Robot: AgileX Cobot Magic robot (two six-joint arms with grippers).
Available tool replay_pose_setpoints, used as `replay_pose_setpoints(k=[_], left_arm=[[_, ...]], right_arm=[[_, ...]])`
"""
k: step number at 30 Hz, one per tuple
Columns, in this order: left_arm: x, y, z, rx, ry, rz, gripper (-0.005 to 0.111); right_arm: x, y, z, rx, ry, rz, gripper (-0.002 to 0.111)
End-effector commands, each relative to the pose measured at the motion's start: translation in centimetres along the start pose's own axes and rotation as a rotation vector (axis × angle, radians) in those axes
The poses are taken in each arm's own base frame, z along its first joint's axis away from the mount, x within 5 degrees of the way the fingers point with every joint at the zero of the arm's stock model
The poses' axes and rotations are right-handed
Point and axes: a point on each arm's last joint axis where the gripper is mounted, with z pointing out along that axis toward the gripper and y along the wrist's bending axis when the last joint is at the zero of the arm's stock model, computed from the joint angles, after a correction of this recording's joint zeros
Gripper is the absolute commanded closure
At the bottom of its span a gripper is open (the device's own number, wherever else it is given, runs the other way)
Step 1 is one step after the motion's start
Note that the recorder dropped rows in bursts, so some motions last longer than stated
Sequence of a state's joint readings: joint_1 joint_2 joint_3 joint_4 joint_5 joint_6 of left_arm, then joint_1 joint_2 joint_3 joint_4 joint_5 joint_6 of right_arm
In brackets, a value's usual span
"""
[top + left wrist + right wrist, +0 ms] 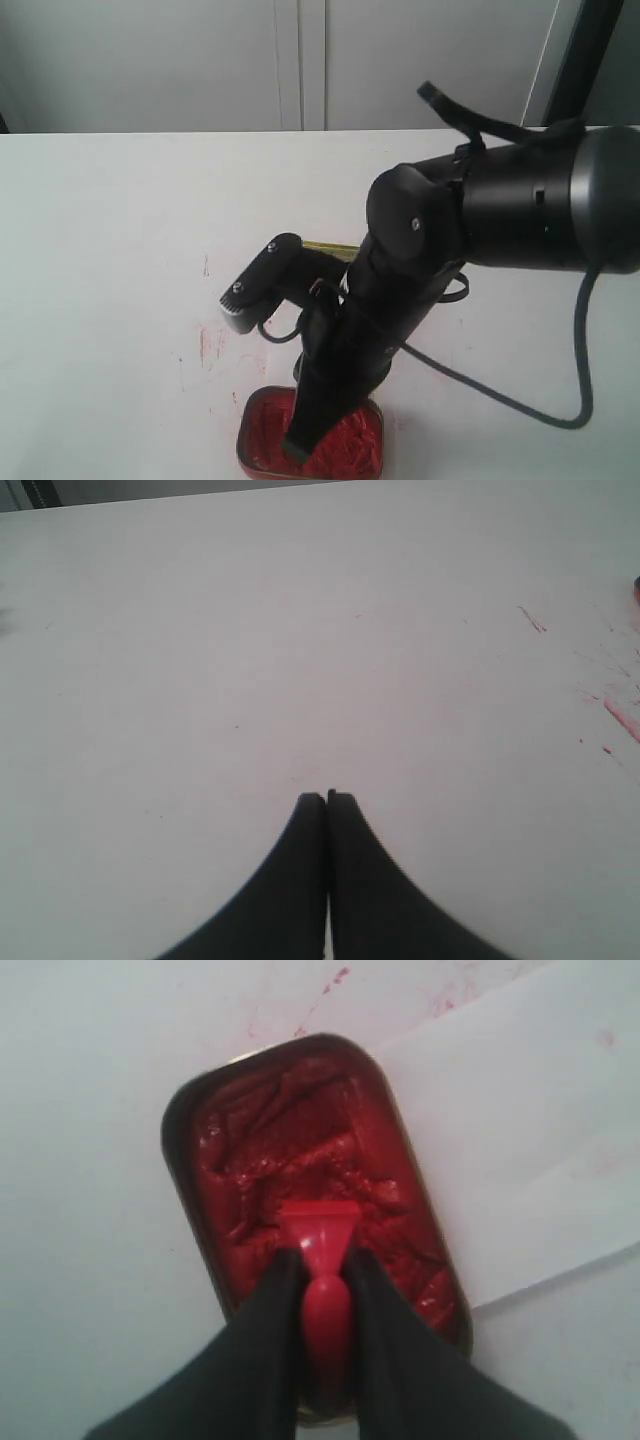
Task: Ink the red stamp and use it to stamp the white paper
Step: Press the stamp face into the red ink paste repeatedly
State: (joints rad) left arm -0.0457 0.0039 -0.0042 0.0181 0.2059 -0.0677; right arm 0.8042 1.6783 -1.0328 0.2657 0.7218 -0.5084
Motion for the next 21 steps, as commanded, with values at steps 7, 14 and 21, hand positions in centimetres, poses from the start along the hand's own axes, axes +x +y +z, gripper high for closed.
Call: replay_pose_setpoints(k=[7,14,21], left_arm=[[0.1,0.0,0.0,-0.004,-0.004,-0.006,0.107],[0.1,0.0,0.0,-0.004,-0.004,-0.006,0.107],[0.1,0.0,0.0,-0.004,-0.004,-0.006,0.107]], right_arm=[[-0.3,1.4,0.4,0.057,-0.035,0.079,0.108],[0.0,1.1,0.7,0.08,-0.009,0.145,0.108],[0.3,0.8,3.2,0.071,0.058,0.198,0.108]])
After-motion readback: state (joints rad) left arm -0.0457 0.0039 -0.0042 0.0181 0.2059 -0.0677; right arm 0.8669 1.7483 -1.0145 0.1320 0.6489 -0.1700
